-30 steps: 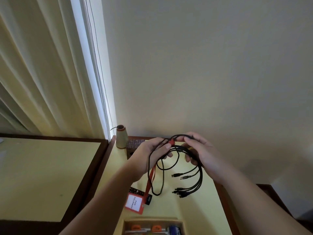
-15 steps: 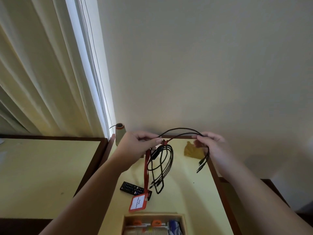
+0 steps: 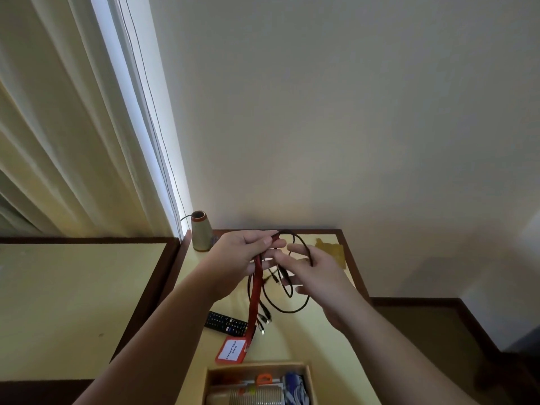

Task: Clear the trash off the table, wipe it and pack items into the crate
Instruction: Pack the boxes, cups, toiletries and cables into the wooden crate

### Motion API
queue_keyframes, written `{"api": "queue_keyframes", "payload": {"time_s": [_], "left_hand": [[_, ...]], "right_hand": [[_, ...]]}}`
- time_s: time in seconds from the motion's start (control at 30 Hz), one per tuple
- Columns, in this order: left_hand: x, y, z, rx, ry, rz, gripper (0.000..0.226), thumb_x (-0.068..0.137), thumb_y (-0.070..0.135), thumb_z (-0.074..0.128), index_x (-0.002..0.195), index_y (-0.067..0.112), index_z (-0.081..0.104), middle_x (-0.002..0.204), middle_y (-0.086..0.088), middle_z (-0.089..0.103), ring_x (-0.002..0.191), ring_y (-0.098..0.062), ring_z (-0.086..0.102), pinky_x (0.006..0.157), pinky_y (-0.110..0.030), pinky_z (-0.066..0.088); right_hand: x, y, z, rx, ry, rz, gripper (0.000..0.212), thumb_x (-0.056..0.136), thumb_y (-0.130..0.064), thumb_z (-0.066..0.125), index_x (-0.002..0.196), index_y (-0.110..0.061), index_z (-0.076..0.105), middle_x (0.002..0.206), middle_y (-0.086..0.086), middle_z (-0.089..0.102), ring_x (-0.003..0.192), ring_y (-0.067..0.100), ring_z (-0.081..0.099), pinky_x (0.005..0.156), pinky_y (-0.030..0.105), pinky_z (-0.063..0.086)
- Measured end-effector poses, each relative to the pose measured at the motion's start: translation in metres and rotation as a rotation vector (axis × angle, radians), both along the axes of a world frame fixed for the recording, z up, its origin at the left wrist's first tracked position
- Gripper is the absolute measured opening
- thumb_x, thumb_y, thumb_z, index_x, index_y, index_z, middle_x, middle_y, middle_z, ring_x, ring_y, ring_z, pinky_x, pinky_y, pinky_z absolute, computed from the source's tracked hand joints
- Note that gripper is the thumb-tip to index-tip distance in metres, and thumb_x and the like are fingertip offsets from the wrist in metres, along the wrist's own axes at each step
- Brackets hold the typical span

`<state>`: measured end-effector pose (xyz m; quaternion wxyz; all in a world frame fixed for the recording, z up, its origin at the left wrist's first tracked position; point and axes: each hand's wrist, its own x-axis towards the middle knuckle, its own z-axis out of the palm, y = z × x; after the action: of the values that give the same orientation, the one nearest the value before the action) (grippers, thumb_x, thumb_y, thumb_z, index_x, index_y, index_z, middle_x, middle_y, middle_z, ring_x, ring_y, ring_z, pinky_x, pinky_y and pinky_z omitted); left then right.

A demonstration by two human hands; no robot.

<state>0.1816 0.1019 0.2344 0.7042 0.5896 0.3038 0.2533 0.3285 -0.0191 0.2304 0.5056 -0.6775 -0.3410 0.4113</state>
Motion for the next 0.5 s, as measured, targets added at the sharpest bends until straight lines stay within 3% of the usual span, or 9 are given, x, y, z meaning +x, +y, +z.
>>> {"api": "queue_keyframes", "payload": {"time_s": [0.13, 0.23, 0.37, 0.5], "left_hand": [[-0.005, 0.003, 0.000, -0.027, 0.018, -0.107, 0.030, 0.108, 0.005, 0.052, 0.135, 0.011, 0.065, 0.126, -0.008, 0.076, 0.120, -0.023, 0.072, 0.099, -0.038, 0.060], [-0.008, 0.008, 0.000, -0.038, 0.049, -0.047, 0.029, 0.103, 0.004, 0.062, 0.132, 0.008, 0.066, 0.120, -0.009, 0.078, 0.114, -0.022, 0.075, 0.092, -0.033, 0.062], [-0.022, 0.021, -0.006, -0.178, 0.087, -0.084, 0.040, 0.102, 0.011, 0.068, 0.138, -0.004, 0.061, 0.099, -0.007, 0.078, 0.089, -0.018, 0.076, 0.084, -0.033, 0.060], [-0.032, 0.028, -0.014, -0.116, 0.228, 0.026, 0.023, 0.102, 0.009, 0.064, 0.123, 0.004, 0.074, 0.112, -0.014, 0.079, 0.101, -0.027, 0.077, 0.091, -0.041, 0.062]], "right_hand": [[0.000, 0.002, -0.006, -0.016, -0.043, 0.057, 0.041, 0.082, -0.041, 0.086, 0.119, -0.031, 0.071, 0.086, -0.001, 0.079, 0.077, 0.009, 0.073, 0.073, 0.028, 0.046], [0.004, 0.004, -0.014, -0.034, -0.070, 0.062, 0.023, 0.090, -0.030, 0.080, 0.113, -0.027, 0.075, 0.075, -0.001, 0.075, 0.074, 0.011, 0.068, 0.074, 0.031, 0.047], [0.019, -0.001, -0.017, 0.007, -0.092, 0.036, 0.013, 0.097, -0.020, 0.071, 0.106, -0.023, 0.079, 0.087, 0.004, 0.078, 0.077, 0.008, 0.068, 0.078, 0.030, 0.049], [0.035, -0.003, -0.022, 0.049, -0.121, 0.012, 0.019, 0.102, -0.018, 0.065, 0.098, -0.025, 0.082, 0.092, 0.002, 0.079, 0.079, 0.013, 0.070, 0.079, 0.033, 0.055]]}}
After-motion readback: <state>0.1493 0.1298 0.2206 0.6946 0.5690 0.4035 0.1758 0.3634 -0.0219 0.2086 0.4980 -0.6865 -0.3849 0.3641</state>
